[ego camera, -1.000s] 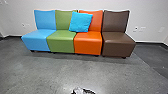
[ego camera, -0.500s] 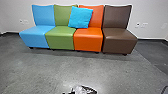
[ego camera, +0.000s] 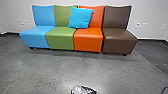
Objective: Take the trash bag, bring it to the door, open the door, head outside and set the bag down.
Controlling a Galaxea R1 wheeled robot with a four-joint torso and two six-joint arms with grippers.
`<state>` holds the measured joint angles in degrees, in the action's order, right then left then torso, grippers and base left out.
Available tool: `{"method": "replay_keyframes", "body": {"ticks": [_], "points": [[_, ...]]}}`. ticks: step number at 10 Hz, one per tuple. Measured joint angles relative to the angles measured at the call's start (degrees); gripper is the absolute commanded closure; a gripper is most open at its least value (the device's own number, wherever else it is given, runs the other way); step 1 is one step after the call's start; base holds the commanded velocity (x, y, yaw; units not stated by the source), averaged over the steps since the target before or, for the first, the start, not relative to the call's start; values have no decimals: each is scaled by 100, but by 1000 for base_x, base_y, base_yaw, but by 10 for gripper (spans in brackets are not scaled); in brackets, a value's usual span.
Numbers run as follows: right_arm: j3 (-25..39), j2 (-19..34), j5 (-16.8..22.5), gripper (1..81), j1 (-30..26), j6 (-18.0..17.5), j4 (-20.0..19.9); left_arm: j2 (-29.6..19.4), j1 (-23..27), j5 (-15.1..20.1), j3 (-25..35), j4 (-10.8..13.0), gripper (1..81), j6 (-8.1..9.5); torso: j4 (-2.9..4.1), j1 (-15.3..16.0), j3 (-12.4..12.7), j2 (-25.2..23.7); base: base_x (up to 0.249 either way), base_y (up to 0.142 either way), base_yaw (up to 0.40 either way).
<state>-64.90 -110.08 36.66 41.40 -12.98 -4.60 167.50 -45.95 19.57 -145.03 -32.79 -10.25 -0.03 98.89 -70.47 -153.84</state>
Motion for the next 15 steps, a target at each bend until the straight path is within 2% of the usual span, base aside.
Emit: {"method": "replay_keyframes", "body": {"ticks": [2, 3, 7, 11, 12, 15], "points": [[0, 0, 2, 10, 2, -2, 0, 111, -207, -590, -105, 0, 10, -2, 0, 0, 0, -2, 0, 0, 0], [0, 0, 0, 10, 2, -2, 0, 227, -254, -750, -260, 0, 10, -16, 0, 0, 2, -2, 0, 0, 0], [18, 10, 0, 10, 5, 0, 5, 638, -317, -863, -987, 0, 10, -44, 0, 0, 6, -4, 0, 0, 0], [33, 35, 2, 10, 5, 0, 11, 681, -380, -1018, -1070, 0, 10, -88, 0, -2, 13, -9, 0, 0, 0], [33, 35, 2, 10, 5, 0, 11, 681, -380, -1029, -1073, 5, 811, -41, 0, -4, 13, -9, 0, 0, 0], [44, 68, 5, 10, 5, 0, 17, 646, -505, -1211, -1134, 39, 811, -24, 0, -4, 13, -9, 0, 0, 0]]}}
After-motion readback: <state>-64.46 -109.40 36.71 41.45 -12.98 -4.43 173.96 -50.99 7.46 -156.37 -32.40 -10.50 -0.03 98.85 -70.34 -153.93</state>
